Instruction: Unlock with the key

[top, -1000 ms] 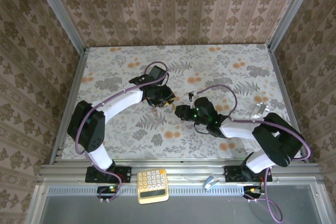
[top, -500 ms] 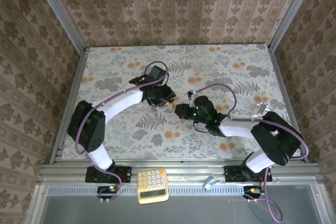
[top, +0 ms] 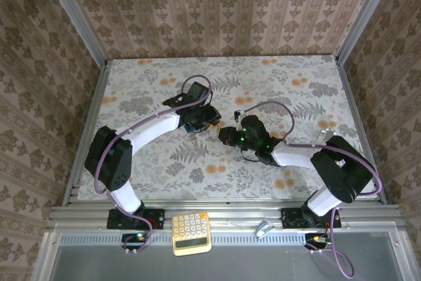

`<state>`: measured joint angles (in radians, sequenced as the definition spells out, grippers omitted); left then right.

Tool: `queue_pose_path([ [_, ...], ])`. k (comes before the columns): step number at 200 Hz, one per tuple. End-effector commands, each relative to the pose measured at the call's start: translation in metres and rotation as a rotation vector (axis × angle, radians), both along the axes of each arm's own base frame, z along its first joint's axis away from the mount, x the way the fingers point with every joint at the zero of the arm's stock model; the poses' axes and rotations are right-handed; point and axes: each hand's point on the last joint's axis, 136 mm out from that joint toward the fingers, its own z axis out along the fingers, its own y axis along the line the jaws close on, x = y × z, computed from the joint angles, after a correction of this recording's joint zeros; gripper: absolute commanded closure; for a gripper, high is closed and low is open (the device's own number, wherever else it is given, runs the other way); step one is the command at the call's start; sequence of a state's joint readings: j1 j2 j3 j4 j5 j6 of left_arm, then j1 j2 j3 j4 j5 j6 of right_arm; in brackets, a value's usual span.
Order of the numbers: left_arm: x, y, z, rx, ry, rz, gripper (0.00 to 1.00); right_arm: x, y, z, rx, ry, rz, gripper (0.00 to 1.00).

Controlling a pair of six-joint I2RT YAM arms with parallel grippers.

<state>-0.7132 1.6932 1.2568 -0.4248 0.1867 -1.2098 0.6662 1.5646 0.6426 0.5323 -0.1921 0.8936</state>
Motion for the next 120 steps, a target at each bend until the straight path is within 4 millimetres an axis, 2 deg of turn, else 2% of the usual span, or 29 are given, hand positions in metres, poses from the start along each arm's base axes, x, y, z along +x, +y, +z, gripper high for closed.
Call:
queue_pose_path([
  [1, -0.030, -0.018, 0.011, -0.066, 0.064, -0.086, 0.78, 0.020, 0.001, 0.031, 0.044, -0.080, -0.041, 0.93],
  [32, -0.030, -0.017, 0.006, -0.049, 0.067, -0.090, 0.78, 0.016, -0.004, 0.035, -0.006, -0.076, -0.029, 0.95],
  [73, -0.031, -0.024, 0.005, -0.067, 0.078, -0.107, 0.79, 0.014, 0.002, 0.031, -0.135, -0.040, 0.067, 0.99],
  [95, -0.031, -0.027, 0.009, -0.076, 0.073, -0.110, 0.79, 0.014, 0.010, 0.033, -0.112, -0.052, 0.110, 1.00],
  [120, -0.029, -0.020, 0.008, -0.058, 0.065, -0.100, 0.79, 0.013, 0.008, 0.030, -0.110, -0.052, 0.107, 0.96],
])
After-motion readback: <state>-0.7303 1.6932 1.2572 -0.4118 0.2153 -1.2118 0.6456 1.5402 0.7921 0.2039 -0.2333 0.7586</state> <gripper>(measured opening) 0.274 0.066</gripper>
